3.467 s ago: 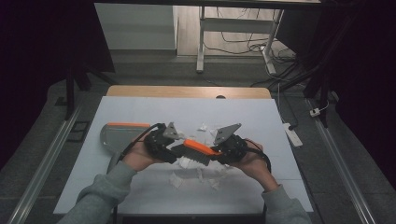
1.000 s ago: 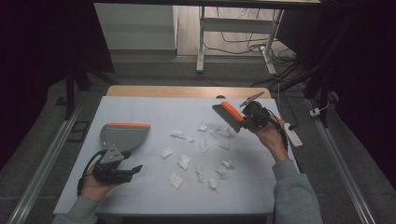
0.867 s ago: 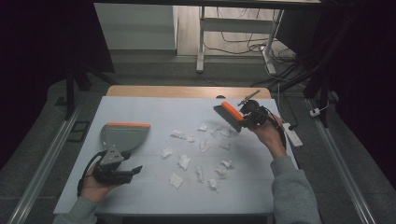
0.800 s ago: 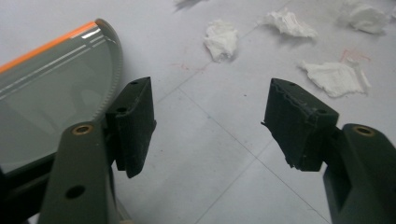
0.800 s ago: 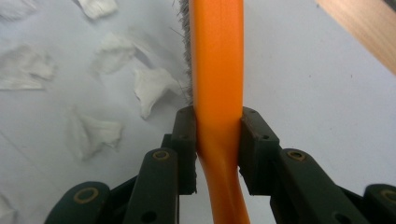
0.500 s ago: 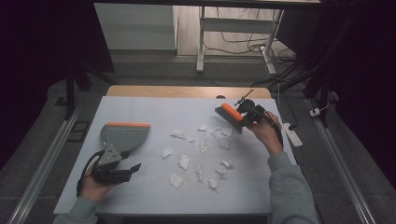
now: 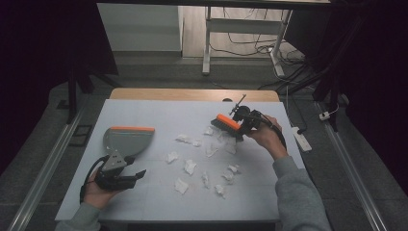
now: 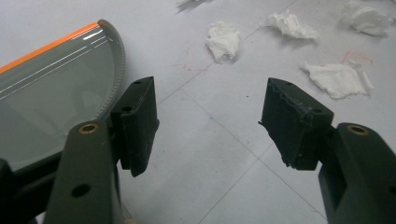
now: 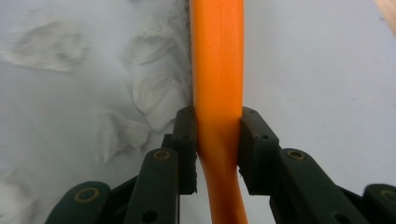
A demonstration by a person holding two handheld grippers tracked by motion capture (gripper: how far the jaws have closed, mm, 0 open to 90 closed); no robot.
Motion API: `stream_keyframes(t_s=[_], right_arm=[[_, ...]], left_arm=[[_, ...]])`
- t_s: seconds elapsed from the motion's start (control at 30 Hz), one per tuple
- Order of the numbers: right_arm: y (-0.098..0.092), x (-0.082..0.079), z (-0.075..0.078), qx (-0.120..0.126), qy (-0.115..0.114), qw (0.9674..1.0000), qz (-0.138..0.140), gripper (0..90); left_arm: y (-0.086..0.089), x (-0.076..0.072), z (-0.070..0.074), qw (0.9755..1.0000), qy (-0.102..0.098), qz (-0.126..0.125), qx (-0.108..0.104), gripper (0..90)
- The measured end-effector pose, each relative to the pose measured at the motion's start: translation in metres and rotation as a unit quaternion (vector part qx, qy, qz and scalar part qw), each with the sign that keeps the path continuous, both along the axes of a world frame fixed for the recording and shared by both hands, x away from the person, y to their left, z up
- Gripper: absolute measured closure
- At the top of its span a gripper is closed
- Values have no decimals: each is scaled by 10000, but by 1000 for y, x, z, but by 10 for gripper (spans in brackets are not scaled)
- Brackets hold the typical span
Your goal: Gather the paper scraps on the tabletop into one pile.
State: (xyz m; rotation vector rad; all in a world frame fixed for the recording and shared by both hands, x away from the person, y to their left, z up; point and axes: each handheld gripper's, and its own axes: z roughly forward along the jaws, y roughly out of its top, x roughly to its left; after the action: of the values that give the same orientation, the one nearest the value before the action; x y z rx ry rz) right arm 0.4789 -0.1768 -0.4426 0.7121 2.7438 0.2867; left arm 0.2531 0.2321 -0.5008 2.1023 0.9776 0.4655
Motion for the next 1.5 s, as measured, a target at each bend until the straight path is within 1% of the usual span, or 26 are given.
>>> stream_keyframes(t_s=[0.07,0.17,0.23,0.27,0.33,0.37,0.47,0.57,0.67,0.73,0.83,0.9,1.03,1.13,1.17,1.2,1.27,1.33,1.4,1.5], right_arm=[[4,-10,0,10,94,9996,249,707],[12,-28,1,-31,210,9983,542,707],[16,-38,1,39,347,9968,712,707],[17,-42,2,117,418,9963,740,707],[19,-48,5,183,407,9955,833,706],[19,-50,8,241,357,9954,851,706],[15,-51,20,518,146,9954,797,707],[8,-46,29,659,-82,9959,619,706],[3,-32,32,748,-91,9965,375,706],[3,-22,32,753,-145,9968,220,706],[7,-8,26,702,-189,9973,91,706],[11,2,20,594,-156,9981,57,706],[22,19,7,292,-50,9996,-17,706],[28,27,0,170,-20,9998,38,707],[31,28,-1,121,-5,9999,30,707],[34,30,-1,114,-5,9999,90,707],[40,29,-2,59,82,9998,174,707],[47,24,-2,-73,138,9994,309,708],[50,19,-3,-184,123,9988,431,709],[52,9,-2,-309,136,9970,690,709]], left_arm=[[0,0,0,10000,4,-7,-14,365],[1,2,-1,10000,23,-8,-29,365],[1,2,-2,10000,38,-20,-19,365],[1,2,-2,10000,38,-28,-19,365],[1,1,-1,10000,26,-28,-22,365],[1,1,-1,10000,20,-26,-24,365],[1,1,-1,10000,13,-12,-28,365],[1,2,-1,10000,44,-4,-43,365],[1,3,-1,10000,58,11,-76,365],[2,2,-1,9999,69,16,-125,361],[3,3,-1,9997,98,54,-203,354],[3,4,-2,9996,130,74,-251,350],[3,4,-3,9996,141,72,-229,349],[5,5,-3,9996,140,71,-255,349],[5,5,-3,9995,144,65,-265,350],[6,5,-3,9995,146,62,-272,351],[6,5,-4,9995,150,35,-264,355],[5,4,-4,9996,128,14,-268,356],[5,4,-3,9996,98,-3,-268,357],[5,3,-3,9996,83,4,-267,358]])
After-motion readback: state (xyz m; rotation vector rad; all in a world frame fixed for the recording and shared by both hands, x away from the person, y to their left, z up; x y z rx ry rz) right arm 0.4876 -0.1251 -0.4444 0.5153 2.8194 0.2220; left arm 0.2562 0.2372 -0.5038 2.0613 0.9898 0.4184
